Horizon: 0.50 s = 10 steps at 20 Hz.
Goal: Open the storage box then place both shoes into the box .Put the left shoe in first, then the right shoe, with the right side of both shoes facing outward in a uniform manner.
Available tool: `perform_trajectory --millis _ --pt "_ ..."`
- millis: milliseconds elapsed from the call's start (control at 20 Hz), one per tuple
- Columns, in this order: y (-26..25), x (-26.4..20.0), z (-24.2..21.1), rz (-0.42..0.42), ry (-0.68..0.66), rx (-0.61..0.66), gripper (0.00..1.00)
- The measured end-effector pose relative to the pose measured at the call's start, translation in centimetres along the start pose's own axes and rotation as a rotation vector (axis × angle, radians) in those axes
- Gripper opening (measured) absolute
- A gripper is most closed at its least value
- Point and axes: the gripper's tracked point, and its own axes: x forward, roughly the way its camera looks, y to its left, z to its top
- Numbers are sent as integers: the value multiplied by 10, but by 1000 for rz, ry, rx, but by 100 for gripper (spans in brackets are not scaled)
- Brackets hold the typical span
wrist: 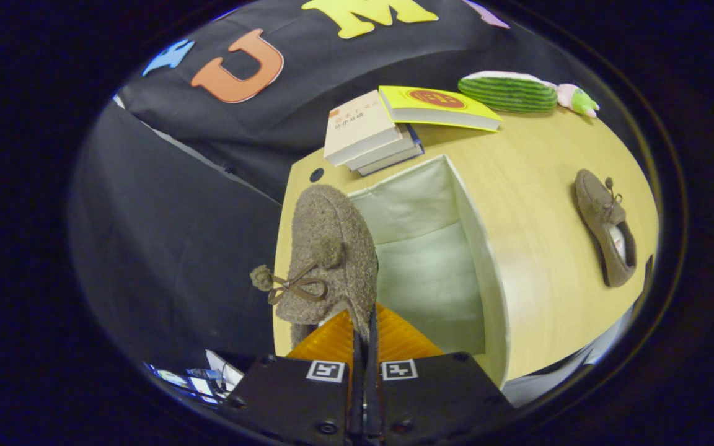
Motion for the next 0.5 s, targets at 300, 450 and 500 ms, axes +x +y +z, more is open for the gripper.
perform_trajectory --millis 300,450,500 --pt "1 -8 6 41 -20 -142 59" --pt "-32 -41 41 -119 -145 -296 98" --pt "-41 -54 47 -147 -169 -332 98"
